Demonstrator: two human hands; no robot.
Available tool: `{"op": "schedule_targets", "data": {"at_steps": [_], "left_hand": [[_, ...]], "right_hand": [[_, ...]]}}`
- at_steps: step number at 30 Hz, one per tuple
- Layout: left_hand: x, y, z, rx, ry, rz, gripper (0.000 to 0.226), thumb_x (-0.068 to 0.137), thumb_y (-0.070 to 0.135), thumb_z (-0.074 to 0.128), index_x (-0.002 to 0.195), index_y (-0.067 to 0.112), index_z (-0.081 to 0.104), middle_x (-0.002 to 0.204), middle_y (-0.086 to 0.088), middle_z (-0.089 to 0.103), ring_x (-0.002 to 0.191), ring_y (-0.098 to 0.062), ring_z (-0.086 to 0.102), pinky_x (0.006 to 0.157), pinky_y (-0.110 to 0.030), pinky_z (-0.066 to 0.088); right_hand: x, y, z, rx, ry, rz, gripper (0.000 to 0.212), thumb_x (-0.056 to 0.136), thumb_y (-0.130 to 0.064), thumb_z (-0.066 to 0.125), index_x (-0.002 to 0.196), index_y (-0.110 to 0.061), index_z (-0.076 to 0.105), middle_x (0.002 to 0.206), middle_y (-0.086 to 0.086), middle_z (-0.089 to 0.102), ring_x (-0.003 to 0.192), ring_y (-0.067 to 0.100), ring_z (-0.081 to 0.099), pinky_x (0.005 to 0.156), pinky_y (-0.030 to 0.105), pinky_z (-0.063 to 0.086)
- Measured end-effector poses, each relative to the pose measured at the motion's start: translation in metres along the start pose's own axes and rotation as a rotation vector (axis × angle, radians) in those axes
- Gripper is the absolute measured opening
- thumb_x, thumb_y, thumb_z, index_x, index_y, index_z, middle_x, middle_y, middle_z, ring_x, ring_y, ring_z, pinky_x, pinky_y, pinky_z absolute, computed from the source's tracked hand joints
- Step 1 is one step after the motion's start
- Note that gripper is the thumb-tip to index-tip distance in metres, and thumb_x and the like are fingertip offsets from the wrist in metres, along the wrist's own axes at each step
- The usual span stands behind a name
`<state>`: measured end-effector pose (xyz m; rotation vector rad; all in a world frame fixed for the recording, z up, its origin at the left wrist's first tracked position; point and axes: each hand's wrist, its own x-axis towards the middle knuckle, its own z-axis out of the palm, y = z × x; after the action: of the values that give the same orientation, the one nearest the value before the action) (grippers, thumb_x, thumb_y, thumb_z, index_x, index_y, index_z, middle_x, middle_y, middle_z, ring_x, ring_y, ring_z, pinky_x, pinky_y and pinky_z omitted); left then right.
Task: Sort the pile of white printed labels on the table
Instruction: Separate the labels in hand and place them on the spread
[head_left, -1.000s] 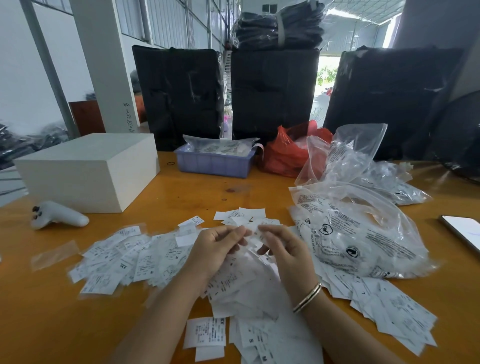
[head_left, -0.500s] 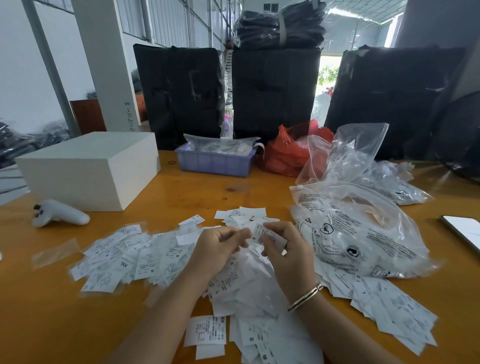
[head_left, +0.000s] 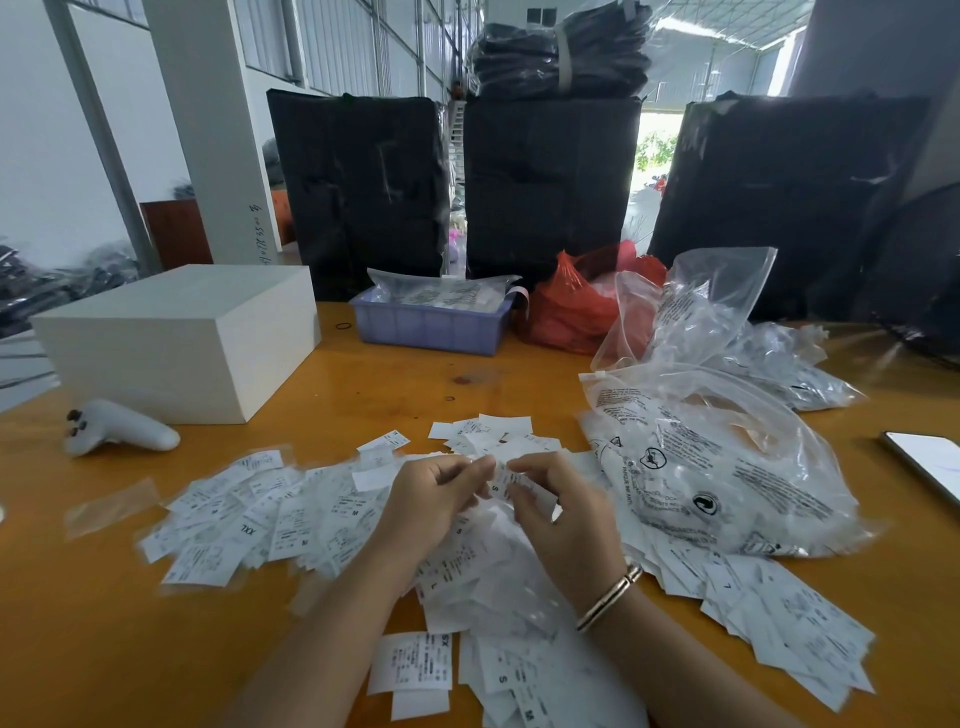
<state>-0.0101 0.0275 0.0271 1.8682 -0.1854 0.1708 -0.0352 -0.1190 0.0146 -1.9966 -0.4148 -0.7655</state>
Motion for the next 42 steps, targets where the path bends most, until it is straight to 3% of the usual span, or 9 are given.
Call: {"op": "schedule_targets", "data": {"at_steps": [4,9,11,15,20,24,28,33,42], "left_hand": [[-0.001,-0.001,0.001,0.062,0.057,0.089,0.040,0.072,0.060,0.056,0.058,0.024,0.066,0.055,0.002,0.062,0.050,0.001,0.052,0.054,-0.007,0.042],[-0.003,-0.001,0.004,0.116,0.097,0.190,0.031,0.082,0.047,0.061,0.063,0.023,0.066,0.042,0.015,0.052,0.040,0.001,0.045,0.045,-0.009,0.036],[-0.003,-0.002,0.003,0.128,0.134,0.216,0.030,0.085,0.040,0.064,0.063,0.021,0.067,0.044,0.012,0.053,0.042,-0.001,0.045,0.046,-0.010,0.036],[-0.003,-0.002,0.003,0.120,0.160,0.214,0.031,0.084,0.044,0.063,0.069,0.017,0.071,0.050,0.008,0.058,0.048,0.000,0.050,0.049,-0.011,0.039],[-0.006,0.004,0.002,-0.003,0.026,0.101,0.047,0.079,0.060,0.050,0.073,0.019,0.072,0.063,0.004,0.066,0.059,-0.004,0.058,0.062,-0.018,0.046],[-0.007,0.008,-0.001,-0.099,-0.116,0.063,0.016,0.091,0.029,0.059,0.085,0.029,0.074,0.074,0.014,0.071,0.070,0.003,0.062,0.065,-0.012,0.047],[-0.008,0.009,-0.001,-0.098,-0.061,0.077,0.018,0.090,0.024,0.063,0.079,0.034,0.073,0.074,0.016,0.071,0.071,0.004,0.063,0.062,-0.005,0.045],[-0.008,0.008,0.001,-0.101,-0.032,0.075,0.019,0.091,0.028,0.061,0.077,0.032,0.073,0.064,0.014,0.068,0.059,0.004,0.061,0.057,-0.008,0.046],[-0.009,0.010,0.000,-0.087,-0.103,0.045,0.022,0.088,0.037,0.062,0.070,0.039,0.075,0.070,0.011,0.071,0.068,0.000,0.064,0.062,-0.014,0.048]], "right_hand": [[0.000,-0.001,0.000,0.030,-0.030,0.050,0.025,0.085,-0.006,0.066,0.097,-0.027,0.059,0.064,-0.006,0.062,0.058,0.012,0.059,0.052,0.016,0.042],[0.002,0.000,-0.001,0.090,-0.005,0.188,0.029,0.086,-0.011,0.066,0.095,-0.036,0.054,0.070,-0.011,0.067,0.058,0.002,0.064,0.055,0.014,0.049],[0.002,-0.001,0.000,0.074,-0.040,0.197,0.022,0.086,-0.014,0.067,0.089,-0.034,0.058,0.070,-0.008,0.069,0.059,0.002,0.065,0.056,0.017,0.050],[0.002,-0.002,0.001,0.124,-0.133,0.258,0.012,0.086,-0.018,0.067,0.077,-0.025,0.063,0.058,-0.009,0.066,0.050,0.000,0.061,0.051,0.008,0.041],[0.007,0.002,-0.002,0.212,-0.173,0.406,0.016,0.089,-0.016,0.062,0.074,-0.019,0.062,0.060,-0.002,0.069,0.042,0.009,0.058,0.043,0.019,0.044],[0.007,0.006,-0.005,0.310,-0.112,0.458,0.016,0.089,-0.014,0.061,0.073,-0.014,0.062,0.055,0.002,0.066,0.038,0.011,0.051,0.039,0.019,0.038],[0.006,0.005,-0.004,0.276,-0.110,0.433,0.019,0.090,-0.016,0.060,0.072,-0.015,0.060,0.052,0.002,0.064,0.037,0.011,0.051,0.039,0.020,0.038],[0.005,0.001,-0.002,0.173,-0.170,0.375,0.024,0.089,-0.019,0.063,0.066,-0.020,0.057,0.050,-0.001,0.063,0.038,0.008,0.053,0.041,0.017,0.040],[0.005,0.003,-0.002,0.150,-0.068,0.358,0.022,0.091,-0.022,0.061,0.072,-0.021,0.050,0.050,-0.001,0.060,0.034,0.004,0.047,0.037,0.015,0.035]]}}
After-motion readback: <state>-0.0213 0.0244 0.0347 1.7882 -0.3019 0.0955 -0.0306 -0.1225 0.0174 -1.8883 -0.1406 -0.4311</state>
